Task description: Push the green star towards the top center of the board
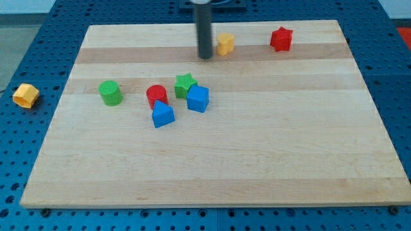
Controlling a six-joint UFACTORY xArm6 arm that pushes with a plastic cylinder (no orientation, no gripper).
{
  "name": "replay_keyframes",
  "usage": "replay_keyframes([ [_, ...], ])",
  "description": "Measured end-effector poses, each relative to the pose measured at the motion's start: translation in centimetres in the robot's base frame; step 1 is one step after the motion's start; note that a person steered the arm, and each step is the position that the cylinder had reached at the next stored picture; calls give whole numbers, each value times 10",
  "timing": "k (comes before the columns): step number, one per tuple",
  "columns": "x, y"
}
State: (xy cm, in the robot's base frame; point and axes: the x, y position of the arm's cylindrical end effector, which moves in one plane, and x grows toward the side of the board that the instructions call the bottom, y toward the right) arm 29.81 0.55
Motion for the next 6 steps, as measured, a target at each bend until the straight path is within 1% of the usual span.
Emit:
replay_keyframes([
  [1, -10, 31],
  [2, -2, 29],
  [3, 86, 33],
  [4, 138, -19],
  [5, 126, -79],
  [6, 108, -71],
])
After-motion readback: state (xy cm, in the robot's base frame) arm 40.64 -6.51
